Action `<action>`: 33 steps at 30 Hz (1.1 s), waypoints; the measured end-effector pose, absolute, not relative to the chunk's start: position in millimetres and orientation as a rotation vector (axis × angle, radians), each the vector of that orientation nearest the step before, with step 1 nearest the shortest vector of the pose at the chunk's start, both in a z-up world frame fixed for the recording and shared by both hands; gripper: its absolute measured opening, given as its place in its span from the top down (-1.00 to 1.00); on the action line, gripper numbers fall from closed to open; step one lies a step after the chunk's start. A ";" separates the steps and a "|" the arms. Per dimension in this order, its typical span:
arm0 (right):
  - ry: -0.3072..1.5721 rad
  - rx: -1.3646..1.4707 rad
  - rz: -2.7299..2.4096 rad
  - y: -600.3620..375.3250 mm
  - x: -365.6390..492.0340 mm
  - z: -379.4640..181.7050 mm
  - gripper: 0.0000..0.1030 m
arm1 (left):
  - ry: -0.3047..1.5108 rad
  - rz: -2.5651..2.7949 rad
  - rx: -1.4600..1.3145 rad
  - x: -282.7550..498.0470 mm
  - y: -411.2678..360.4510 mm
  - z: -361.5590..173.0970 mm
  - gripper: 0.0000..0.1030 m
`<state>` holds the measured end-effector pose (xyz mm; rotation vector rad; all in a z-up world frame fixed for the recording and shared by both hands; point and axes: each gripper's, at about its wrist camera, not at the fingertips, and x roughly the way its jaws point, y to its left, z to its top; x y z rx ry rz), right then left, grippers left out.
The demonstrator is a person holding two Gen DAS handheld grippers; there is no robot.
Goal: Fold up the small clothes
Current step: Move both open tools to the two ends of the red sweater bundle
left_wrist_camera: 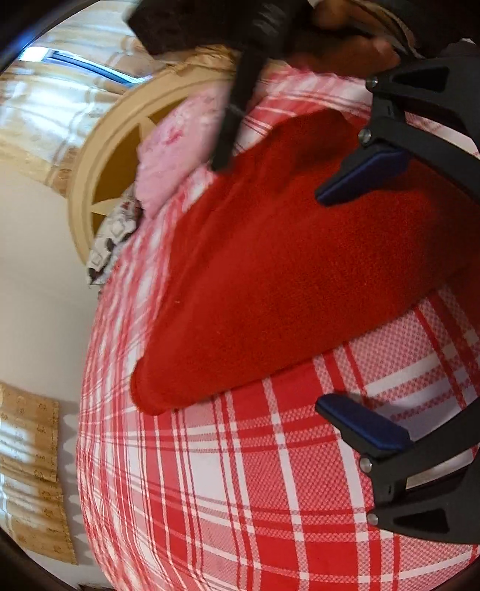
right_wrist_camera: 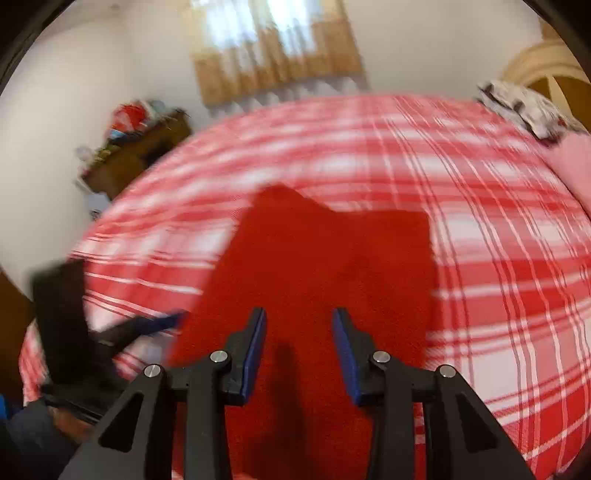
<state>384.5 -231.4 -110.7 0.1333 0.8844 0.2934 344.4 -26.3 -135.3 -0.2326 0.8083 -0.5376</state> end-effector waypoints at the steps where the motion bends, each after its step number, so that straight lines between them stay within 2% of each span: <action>1: 0.895 0.178 0.306 -239.7 387.7 -117.8 0.26 | 0.798 -0.539 -0.265 344.5 -21.0 -134.8 -1.00; 4: 0.872 0.230 0.333 -254.7 390.7 -126.5 0.42 | 0.807 -0.514 -0.355 348.4 -8.3 -139.7 -1.00; 9: 0.842 0.075 0.311 -235.3 387.2 -125.5 0.38 | 0.840 -0.476 -0.295 350.8 -20.3 -141.2 -1.00; 20: 0.851 0.116 0.352 -242.8 382.7 -120.6 0.37 | 0.877 -0.447 -0.215 359.0 -36.0 -141.3 -1.00; 22: 0.838 0.196 0.382 -253.3 379.5 -108.7 0.30 | 0.867 -0.445 -0.220 354.8 -32.1 -141.7 -1.00; 26: 0.714 0.258 0.315 -277.6 375.3 -85.5 -0.31 | 0.851 -0.439 -0.235 351.8 -28.0 -140.6 -1.00; 27: 0.708 0.269 0.302 -283.3 378.0 -84.2 -0.38 | 0.852 -0.447 -0.251 352.4 -25.3 -141.3 -1.00; 33: 0.837 0.389 0.322 -304.7 417.7 -112.4 -0.38 | 0.853 -0.451 -0.255 354.0 -27.0 -141.5 -1.00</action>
